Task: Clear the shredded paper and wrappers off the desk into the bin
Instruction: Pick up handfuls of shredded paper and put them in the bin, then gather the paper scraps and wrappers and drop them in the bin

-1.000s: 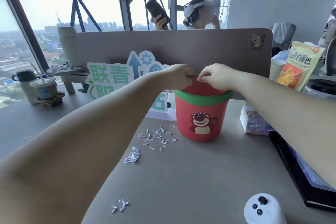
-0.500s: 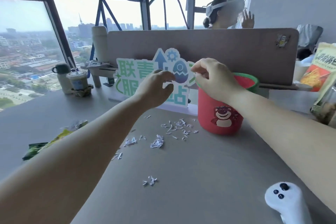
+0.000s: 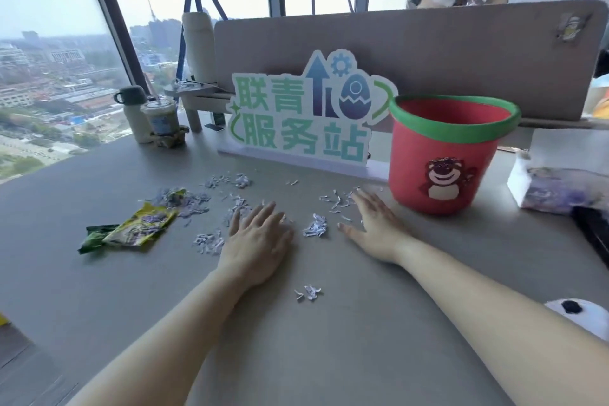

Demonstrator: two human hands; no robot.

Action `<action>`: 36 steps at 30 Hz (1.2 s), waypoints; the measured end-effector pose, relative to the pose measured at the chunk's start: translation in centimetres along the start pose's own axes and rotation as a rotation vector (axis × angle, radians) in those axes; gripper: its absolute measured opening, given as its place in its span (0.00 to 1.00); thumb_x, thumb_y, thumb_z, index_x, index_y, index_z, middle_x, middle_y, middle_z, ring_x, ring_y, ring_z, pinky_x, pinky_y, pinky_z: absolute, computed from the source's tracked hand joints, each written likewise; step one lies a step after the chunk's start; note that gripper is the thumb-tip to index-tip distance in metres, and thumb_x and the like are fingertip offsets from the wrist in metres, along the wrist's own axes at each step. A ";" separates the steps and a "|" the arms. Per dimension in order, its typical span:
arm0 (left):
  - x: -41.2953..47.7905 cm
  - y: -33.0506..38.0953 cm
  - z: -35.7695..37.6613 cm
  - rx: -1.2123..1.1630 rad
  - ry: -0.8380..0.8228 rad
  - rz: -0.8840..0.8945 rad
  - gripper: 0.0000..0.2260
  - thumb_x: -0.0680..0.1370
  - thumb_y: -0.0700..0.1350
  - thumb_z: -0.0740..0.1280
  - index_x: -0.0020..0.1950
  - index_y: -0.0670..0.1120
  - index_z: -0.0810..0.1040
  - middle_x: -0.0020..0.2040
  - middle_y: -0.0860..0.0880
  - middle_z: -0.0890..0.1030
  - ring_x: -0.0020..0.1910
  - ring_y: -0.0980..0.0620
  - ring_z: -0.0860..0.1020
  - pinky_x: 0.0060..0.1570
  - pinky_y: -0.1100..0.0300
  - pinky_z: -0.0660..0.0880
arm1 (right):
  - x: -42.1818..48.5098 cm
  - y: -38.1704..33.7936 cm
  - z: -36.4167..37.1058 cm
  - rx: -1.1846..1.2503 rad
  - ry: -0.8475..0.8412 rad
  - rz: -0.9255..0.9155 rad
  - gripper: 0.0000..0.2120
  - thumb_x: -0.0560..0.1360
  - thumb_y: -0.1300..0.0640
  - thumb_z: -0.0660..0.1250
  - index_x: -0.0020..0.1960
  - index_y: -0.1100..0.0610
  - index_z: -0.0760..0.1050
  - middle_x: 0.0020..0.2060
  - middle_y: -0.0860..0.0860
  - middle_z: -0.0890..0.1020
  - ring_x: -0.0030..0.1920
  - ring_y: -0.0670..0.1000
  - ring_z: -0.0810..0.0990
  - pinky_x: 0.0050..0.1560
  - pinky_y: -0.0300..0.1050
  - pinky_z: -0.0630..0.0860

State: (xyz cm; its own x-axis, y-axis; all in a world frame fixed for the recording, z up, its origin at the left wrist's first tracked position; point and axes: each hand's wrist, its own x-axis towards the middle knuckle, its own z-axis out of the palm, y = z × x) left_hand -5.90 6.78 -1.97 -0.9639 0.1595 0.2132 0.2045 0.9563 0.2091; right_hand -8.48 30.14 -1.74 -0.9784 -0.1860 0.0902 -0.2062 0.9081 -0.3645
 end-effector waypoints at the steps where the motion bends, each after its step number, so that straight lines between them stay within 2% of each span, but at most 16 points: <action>1: 0.2 -0.1 0.2 -0.016 0.001 -0.019 0.25 0.78 0.61 0.50 0.73 0.54 0.59 0.77 0.54 0.55 0.77 0.55 0.50 0.75 0.51 0.40 | 0.4 0.1 0.3 -0.025 0.008 0.016 0.36 0.76 0.39 0.56 0.76 0.55 0.47 0.77 0.52 0.48 0.77 0.52 0.44 0.76 0.48 0.45; 4: 0.8 -0.4 0.7 -0.045 -0.009 -0.037 0.26 0.78 0.62 0.51 0.73 0.53 0.59 0.77 0.53 0.56 0.77 0.54 0.51 0.75 0.50 0.40 | 1.9 0.1 0.5 -0.072 0.033 0.065 0.36 0.77 0.38 0.53 0.76 0.56 0.45 0.77 0.52 0.45 0.77 0.52 0.42 0.76 0.46 0.41; 9: 1.5 -0.6 0.8 -0.050 0.024 -0.061 0.27 0.77 0.63 0.51 0.73 0.52 0.60 0.77 0.52 0.58 0.76 0.54 0.53 0.75 0.49 0.41 | 4.6 0.4 0.6 -0.169 -0.006 0.174 0.38 0.76 0.35 0.49 0.76 0.58 0.43 0.77 0.54 0.43 0.77 0.54 0.41 0.75 0.49 0.42; 15: 1.4 -0.4 0.7 -0.051 0.076 -0.057 0.24 0.78 0.61 0.53 0.69 0.50 0.66 0.73 0.53 0.65 0.74 0.54 0.58 0.74 0.50 0.44 | 6.5 0.4 1.1 -0.142 0.007 0.329 0.43 0.73 0.30 0.45 0.76 0.59 0.46 0.77 0.57 0.47 0.77 0.56 0.44 0.76 0.52 0.45; 18: 1.4 -0.2 0.6 -0.066 0.106 -0.062 0.23 0.78 0.60 0.53 0.68 0.50 0.67 0.72 0.53 0.67 0.74 0.54 0.60 0.74 0.51 0.44 | 6.5 0.4 1.0 -0.147 -0.013 0.262 0.41 0.74 0.31 0.45 0.75 0.58 0.49 0.77 0.55 0.50 0.77 0.55 0.48 0.75 0.51 0.47; 22: 1.4 -0.5 0.8 -0.056 0.123 -0.081 0.25 0.78 0.60 0.53 0.70 0.49 0.65 0.73 0.51 0.67 0.74 0.53 0.61 0.75 0.51 0.46 | 5.5 -0.2 0.8 -0.098 -0.047 0.036 0.32 0.76 0.36 0.51 0.73 0.53 0.57 0.76 0.51 0.57 0.76 0.52 0.54 0.73 0.47 0.52; 29: 1.3 -0.4 0.7 -0.084 0.156 -0.085 0.24 0.78 0.60 0.55 0.70 0.49 0.67 0.71 0.51 0.70 0.72 0.52 0.64 0.75 0.53 0.47 | 2.3 -2.5 1.0 0.027 -0.093 -0.189 0.24 0.78 0.42 0.54 0.71 0.50 0.63 0.74 0.47 0.63 0.75 0.47 0.57 0.73 0.46 0.56; 33: 0.6 -0.3 0.4 -0.077 0.220 -0.039 0.20 0.78 0.56 0.56 0.66 0.49 0.71 0.68 0.51 0.74 0.69 0.52 0.69 0.73 0.55 0.52 | 0.5 -3.5 1.0 0.197 -0.101 -0.174 0.25 0.76 0.41 0.59 0.70 0.49 0.64 0.71 0.47 0.68 0.72 0.47 0.63 0.72 0.48 0.60; 36: -0.4 -0.6 0.2 -0.089 0.229 0.038 0.16 0.79 0.53 0.59 0.64 0.50 0.72 0.68 0.53 0.73 0.70 0.54 0.68 0.74 0.54 0.50 | -0.8 -4.2 0.6 0.183 -0.155 -0.182 0.34 0.71 0.35 0.63 0.72 0.47 0.61 0.73 0.46 0.64 0.73 0.47 0.62 0.73 0.49 0.58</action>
State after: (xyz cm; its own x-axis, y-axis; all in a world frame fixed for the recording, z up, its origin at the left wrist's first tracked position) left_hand -5.66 6.18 -2.38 -0.8933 0.1259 0.4315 0.2642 0.9237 0.2775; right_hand -6.86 26.26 -0.86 -0.9128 -0.4071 0.0323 -0.3637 0.7745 -0.5175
